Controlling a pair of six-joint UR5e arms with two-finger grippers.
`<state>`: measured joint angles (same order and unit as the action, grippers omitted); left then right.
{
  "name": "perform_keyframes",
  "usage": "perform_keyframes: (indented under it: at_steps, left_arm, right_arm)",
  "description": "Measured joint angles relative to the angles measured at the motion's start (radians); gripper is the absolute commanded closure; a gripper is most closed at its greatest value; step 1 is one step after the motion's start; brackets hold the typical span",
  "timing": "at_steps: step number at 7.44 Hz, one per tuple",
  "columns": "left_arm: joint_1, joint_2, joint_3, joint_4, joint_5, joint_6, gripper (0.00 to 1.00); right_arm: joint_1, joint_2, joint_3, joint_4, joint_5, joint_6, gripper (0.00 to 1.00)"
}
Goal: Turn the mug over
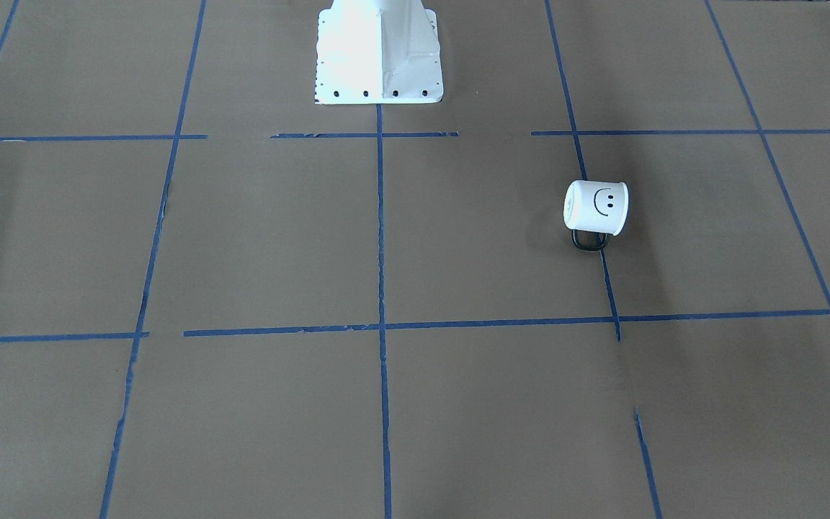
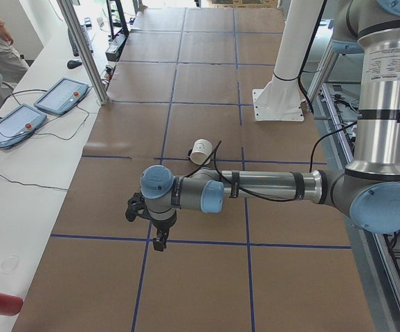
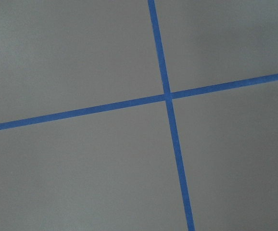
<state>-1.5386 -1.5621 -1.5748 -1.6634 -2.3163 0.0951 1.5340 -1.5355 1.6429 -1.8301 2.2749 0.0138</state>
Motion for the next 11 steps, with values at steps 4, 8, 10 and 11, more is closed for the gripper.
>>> perform_keyframes:
  at_steps: [4,8,10,11]
  left_arm:
    - [0.003,-0.001,-0.005,0.001,0.003,-0.001,0.0]
    - [0.113,0.02,-0.085,-0.179,-0.006,-0.215,0.0]
    - [0.285,0.107,-0.092,-0.578,-0.001,-0.619,0.0]
    - [0.394,0.141,-0.091,-0.775,0.01,-0.826,0.0]
  right_arm:
    - [0.0,0.0,0.0,0.0,0.0,0.0,0.0]
    - [0.0,0.0,0.0,0.0,0.0,0.0,0.0]
    - [0.0,0.0,0.0,0.0,0.0,0.0,0.0]
    - [0.0,0.0,0.0,0.0,0.0,0.0,0.0]
